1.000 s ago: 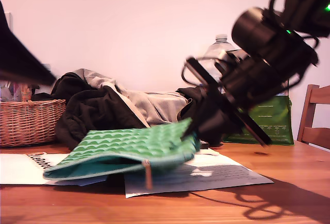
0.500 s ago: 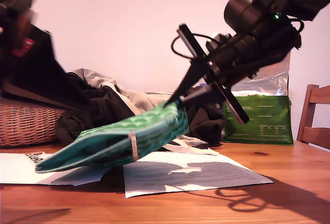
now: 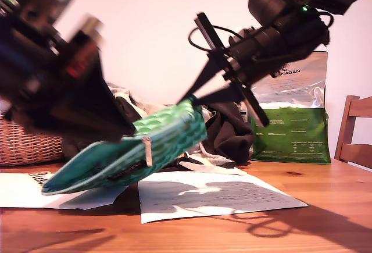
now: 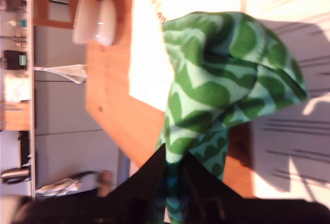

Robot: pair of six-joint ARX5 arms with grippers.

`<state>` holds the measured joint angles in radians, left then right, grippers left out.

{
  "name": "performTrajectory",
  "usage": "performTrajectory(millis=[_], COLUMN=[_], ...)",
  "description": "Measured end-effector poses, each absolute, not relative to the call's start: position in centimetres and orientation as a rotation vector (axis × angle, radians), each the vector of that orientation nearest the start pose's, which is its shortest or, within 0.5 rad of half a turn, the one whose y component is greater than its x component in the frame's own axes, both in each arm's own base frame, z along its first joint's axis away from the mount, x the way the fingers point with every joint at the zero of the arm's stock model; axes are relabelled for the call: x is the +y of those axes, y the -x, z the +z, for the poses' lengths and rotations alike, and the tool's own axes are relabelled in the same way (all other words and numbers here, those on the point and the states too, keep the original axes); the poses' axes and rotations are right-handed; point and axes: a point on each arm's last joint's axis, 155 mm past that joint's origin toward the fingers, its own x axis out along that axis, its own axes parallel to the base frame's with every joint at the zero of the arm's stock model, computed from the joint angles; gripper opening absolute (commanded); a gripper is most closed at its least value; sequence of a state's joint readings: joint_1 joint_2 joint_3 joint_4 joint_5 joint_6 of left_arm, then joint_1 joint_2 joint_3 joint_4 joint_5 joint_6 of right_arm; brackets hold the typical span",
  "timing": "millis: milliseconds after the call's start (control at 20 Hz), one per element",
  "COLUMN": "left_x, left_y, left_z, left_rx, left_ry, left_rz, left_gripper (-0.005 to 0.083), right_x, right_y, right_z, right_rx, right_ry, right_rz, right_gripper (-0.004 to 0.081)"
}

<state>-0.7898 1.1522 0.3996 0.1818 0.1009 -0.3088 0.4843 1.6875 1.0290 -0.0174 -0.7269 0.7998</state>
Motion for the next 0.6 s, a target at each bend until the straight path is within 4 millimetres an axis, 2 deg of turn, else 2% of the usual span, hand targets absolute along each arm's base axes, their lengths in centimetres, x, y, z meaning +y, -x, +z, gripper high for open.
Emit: performTrajectory(millis=[300, 400, 600], left_x=[-28.2, -28.2, -27.2], left_y=[-23.1, -23.7, -25.6], left_z=[9.5, 10.0, 9.4], left_rx=[0.581, 0.535, 0.475], left_ry=[0.087, 0.083, 0.049], left_rz=[-0.763, -0.720, -0.580], left_gripper=[-0.0024, -0.0024, -0.0024], right_x=[33.0, 33.1, 33.1], right_y=[-33.2, -33.3, -33.2], right_z=[15.7, 16.0, 16.0], right_rx=[1.122, 1.122, 1.130], right_ry=[-0.761, -0.772, -0.785], right_rz=[0.876, 0.878, 0.874], right_gripper=[-0.0012, -0.0013, -0.0013])
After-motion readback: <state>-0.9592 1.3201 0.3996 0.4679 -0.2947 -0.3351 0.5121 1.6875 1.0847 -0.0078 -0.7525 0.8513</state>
